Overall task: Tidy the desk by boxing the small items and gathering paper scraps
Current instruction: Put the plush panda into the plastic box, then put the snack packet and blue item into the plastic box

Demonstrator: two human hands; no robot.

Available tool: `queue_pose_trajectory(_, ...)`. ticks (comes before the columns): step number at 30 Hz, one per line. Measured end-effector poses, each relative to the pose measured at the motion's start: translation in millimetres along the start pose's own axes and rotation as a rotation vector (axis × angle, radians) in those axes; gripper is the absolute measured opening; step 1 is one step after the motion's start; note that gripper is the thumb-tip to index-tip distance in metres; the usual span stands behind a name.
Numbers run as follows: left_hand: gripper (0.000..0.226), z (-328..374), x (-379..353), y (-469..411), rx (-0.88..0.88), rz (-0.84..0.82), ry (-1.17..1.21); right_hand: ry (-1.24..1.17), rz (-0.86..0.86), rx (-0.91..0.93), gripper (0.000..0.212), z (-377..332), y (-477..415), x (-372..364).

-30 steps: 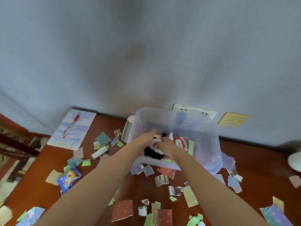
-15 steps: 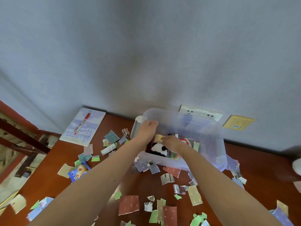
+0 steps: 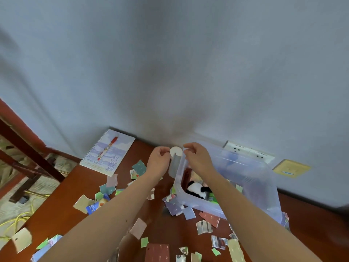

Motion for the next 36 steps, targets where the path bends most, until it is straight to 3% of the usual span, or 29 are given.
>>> queue_pose_trajectory(6,0.022,-20.4,1.2,-39.1,0.036,-0.031,-0.039,0.149,-0.012,0.107,0.023,-23.8,-45.0,-5.7)
queue_pose_trajectory(12,0.037,-47.3,-1.6,-69.0,0.115,-0.048,-0.012,0.706,-0.19,0.157,0.031,-39.9,-80.3,-21.8)
queue_pose_trajectory(19,0.051,-83.4,-7.4,-92.8,0.217,-0.126,0.041,1.08,-0.506,0.042,0.042,-38.3,-109.4,-55.5)
queue_pose_trajectory(26,0.058,-95.1,-19.1,-103.4,0.307,-0.183,0.147,1.179,-0.671,-0.09,0.06,-18.6,-140.8,-77.7)
queue_pose_trajectory(36,0.054,-90.4,-28.5,-102.9,0.297,-0.172,0.172,1.123,-0.699,-0.073,0.046,-14.4,-143.8,-87.0)
Point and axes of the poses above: each hand's wrist, its own y-axis away from the middle knuckle, its own x-axis out of the back of the hand, z = x × y, the point moved 2 cm from there along -y, towards the middle knuckle, and after that the axes turned 8 degrees about y, right-handed, at the moved point
